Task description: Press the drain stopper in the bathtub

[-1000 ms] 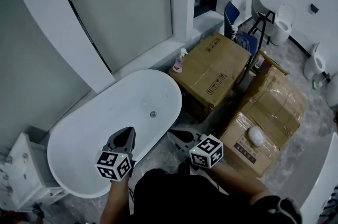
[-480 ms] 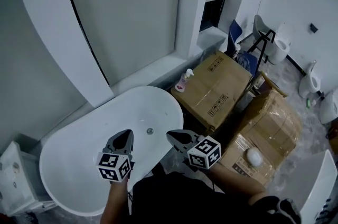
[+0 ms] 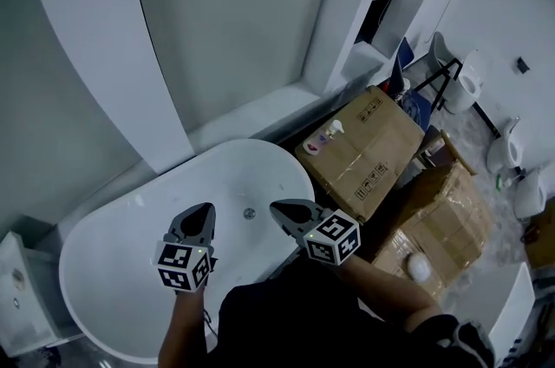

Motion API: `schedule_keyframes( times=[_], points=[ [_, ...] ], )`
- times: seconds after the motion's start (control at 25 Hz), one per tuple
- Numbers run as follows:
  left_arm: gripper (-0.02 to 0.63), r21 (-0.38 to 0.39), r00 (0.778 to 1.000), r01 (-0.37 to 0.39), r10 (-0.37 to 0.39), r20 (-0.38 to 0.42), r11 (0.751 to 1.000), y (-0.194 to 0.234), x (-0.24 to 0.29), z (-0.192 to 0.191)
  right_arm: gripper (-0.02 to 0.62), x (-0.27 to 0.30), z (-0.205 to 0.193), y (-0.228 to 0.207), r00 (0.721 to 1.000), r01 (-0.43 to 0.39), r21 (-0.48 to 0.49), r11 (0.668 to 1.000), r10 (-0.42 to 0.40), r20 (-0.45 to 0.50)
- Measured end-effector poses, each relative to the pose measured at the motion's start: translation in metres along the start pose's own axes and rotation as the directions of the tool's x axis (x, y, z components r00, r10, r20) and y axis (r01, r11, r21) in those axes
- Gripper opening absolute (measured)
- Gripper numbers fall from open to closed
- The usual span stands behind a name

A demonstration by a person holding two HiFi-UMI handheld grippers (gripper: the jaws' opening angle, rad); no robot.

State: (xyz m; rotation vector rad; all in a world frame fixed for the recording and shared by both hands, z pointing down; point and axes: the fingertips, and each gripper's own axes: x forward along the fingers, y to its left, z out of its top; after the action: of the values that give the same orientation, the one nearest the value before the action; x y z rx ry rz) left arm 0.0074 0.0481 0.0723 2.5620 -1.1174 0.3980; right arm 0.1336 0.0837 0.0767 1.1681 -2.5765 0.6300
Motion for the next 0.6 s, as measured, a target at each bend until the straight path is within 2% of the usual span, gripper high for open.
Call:
schedule_keyframes(
  times=[0.28, 0.6],
  points=[
    [0.018, -0.090, 0.999, -0.030, 0.026, -0.047, 0.995, 0.049, 0.032, -0.030, 0.014, 0.065, -0.015, -0.015, 0.992, -0.064, 0.013, 0.998, 0.065, -0.108],
    [0.018, -0.168, 0.988, -0.071, 0.045, -0.150, 0.983, 0.071, 0.086, -0.074, 0.014, 0.116, -0.058, -0.063, 0.959, -0.141, 0.056, 0.988, 0.150, -0.241]
  ],
)
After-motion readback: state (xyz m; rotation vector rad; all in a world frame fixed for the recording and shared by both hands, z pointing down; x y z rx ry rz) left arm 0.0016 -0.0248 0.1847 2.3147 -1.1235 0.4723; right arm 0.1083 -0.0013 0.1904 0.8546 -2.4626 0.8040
